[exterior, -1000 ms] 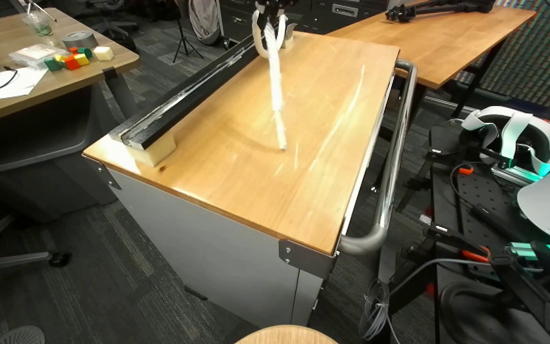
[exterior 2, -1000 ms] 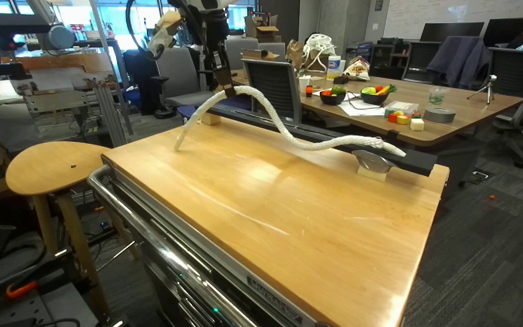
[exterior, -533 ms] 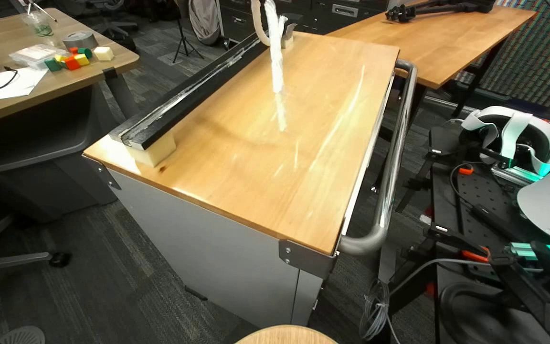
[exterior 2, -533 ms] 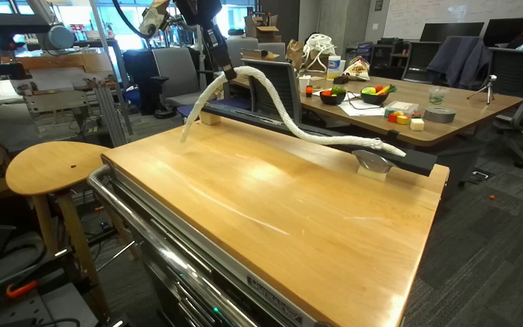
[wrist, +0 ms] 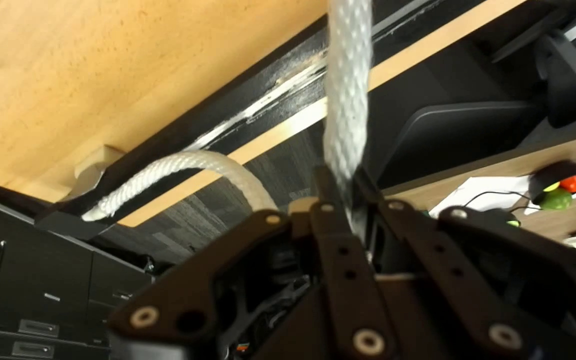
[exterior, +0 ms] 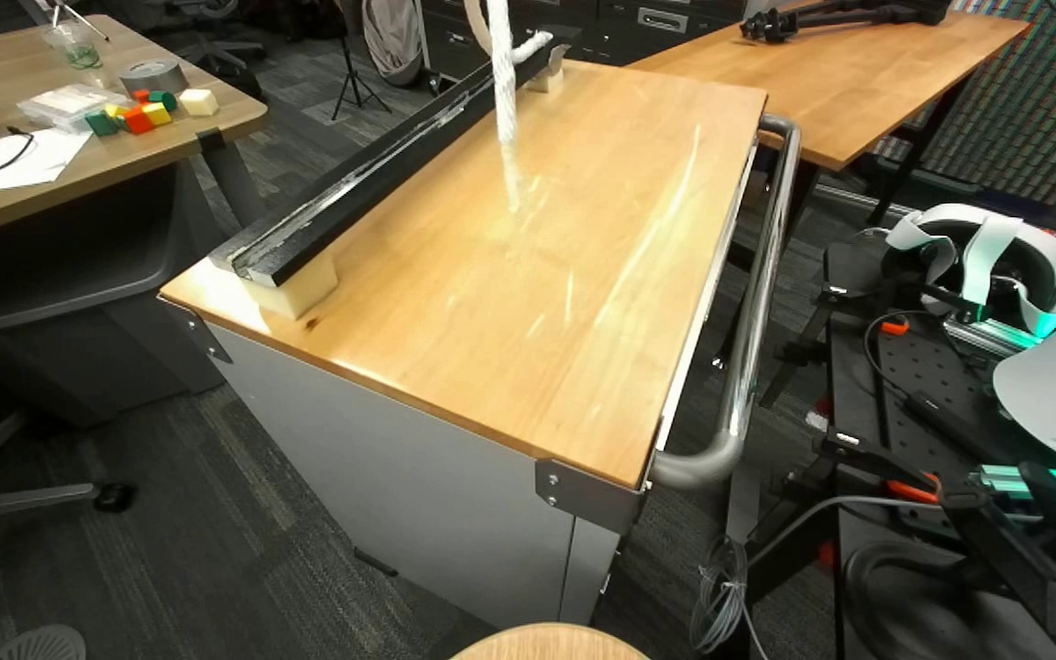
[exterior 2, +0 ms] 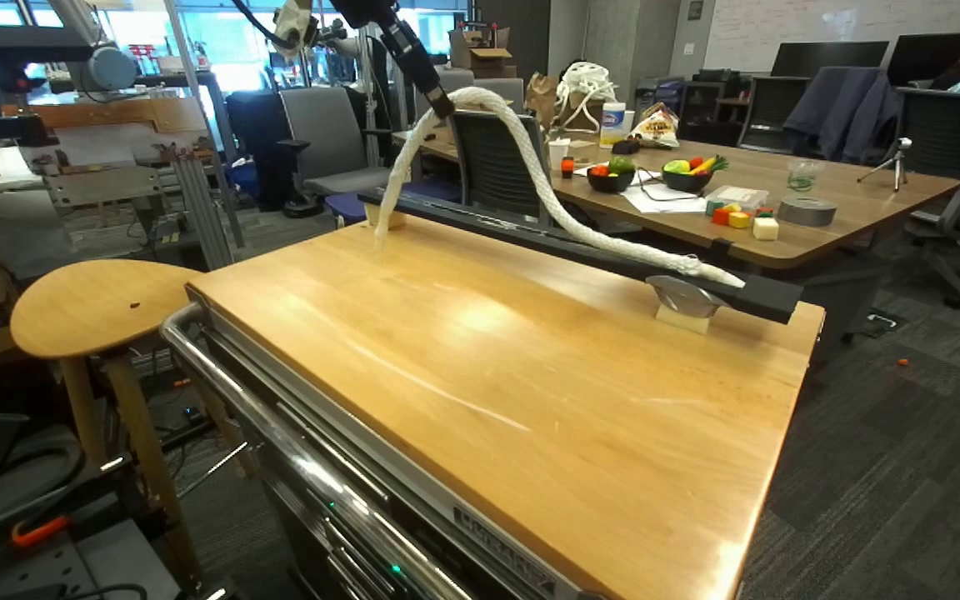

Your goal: Put the rope in the groove on the black object

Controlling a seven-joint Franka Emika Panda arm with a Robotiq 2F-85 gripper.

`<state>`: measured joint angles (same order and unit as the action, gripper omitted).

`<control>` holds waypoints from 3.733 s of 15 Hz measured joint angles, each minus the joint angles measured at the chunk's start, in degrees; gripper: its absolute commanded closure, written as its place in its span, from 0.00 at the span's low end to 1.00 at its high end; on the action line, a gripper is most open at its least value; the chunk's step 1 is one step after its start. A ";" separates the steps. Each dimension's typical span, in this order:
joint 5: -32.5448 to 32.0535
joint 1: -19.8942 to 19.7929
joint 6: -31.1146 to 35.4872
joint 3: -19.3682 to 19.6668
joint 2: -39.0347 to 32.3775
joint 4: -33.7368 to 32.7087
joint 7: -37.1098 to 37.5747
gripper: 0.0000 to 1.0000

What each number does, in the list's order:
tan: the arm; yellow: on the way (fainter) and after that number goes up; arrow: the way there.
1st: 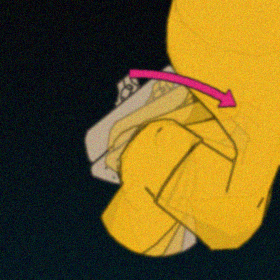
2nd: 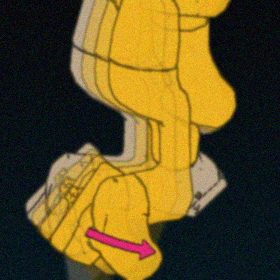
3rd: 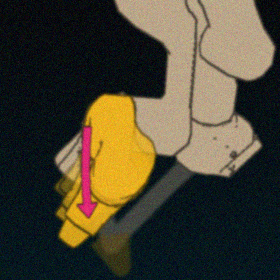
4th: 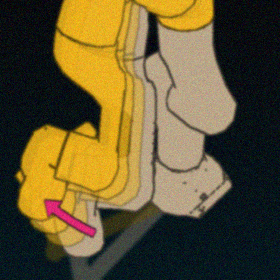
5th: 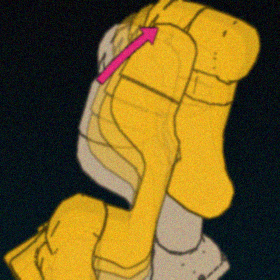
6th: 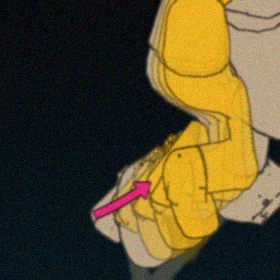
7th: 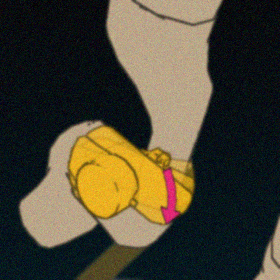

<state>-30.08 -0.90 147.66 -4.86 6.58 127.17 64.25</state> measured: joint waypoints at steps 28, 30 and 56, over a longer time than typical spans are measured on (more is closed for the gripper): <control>12.76 5.68 -17.95 0.40 -18.40 -15.03 -12.32 0.97; 16.55 5.68 -18.25 0.44 -19.45 -15.93 -12.76 0.97; 41.14 4.92 -27.89 4.22 -29.27 -29.90 -13.27 0.97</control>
<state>11.06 4.02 119.77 -0.64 -22.69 97.27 50.98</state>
